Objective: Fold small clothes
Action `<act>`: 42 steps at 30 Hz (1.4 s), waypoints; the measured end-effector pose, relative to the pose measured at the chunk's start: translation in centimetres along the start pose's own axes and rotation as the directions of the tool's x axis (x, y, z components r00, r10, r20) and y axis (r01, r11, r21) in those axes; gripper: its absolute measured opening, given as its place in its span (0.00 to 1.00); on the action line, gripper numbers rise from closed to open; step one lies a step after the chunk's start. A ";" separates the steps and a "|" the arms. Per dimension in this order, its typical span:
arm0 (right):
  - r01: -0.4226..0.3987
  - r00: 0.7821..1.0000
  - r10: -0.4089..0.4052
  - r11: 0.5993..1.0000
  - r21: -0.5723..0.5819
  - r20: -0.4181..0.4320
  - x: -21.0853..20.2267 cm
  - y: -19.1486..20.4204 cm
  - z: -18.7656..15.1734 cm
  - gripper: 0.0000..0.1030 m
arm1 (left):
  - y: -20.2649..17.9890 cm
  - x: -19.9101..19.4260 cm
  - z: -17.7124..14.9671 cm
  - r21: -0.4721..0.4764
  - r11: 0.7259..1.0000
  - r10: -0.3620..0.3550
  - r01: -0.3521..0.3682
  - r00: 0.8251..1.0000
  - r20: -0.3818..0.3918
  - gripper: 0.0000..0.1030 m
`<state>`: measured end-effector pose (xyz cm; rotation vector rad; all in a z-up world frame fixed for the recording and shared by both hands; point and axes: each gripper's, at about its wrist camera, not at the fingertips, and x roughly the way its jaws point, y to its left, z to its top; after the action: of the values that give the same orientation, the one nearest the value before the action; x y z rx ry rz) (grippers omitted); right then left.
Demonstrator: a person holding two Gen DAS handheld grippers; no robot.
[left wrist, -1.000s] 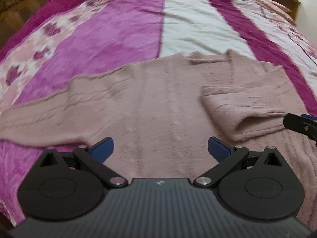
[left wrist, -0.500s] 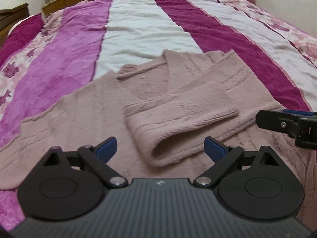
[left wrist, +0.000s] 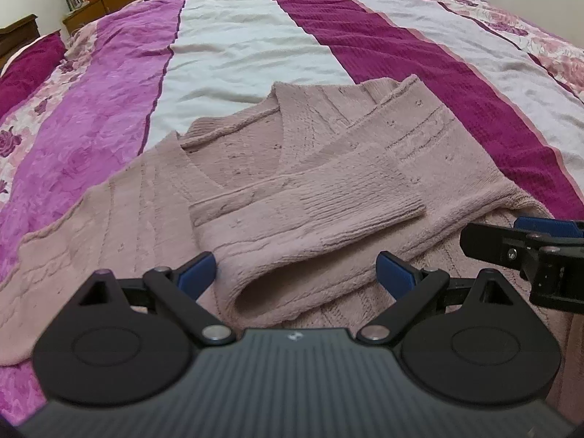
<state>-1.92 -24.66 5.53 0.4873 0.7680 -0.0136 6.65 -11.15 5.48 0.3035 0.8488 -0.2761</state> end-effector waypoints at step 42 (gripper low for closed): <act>0.035 0.999 -0.033 0.999 0.037 -0.038 2.2 -1.1 -0.3 0.74 | 2.1 -1.3 0.6 -0.068 0.990 -0.107 0.121 0.977 0.184 0.11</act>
<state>-0.73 -25.17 3.47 0.5117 0.8134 -0.0510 6.97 -9.22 7.17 0.1529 0.6973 -0.3707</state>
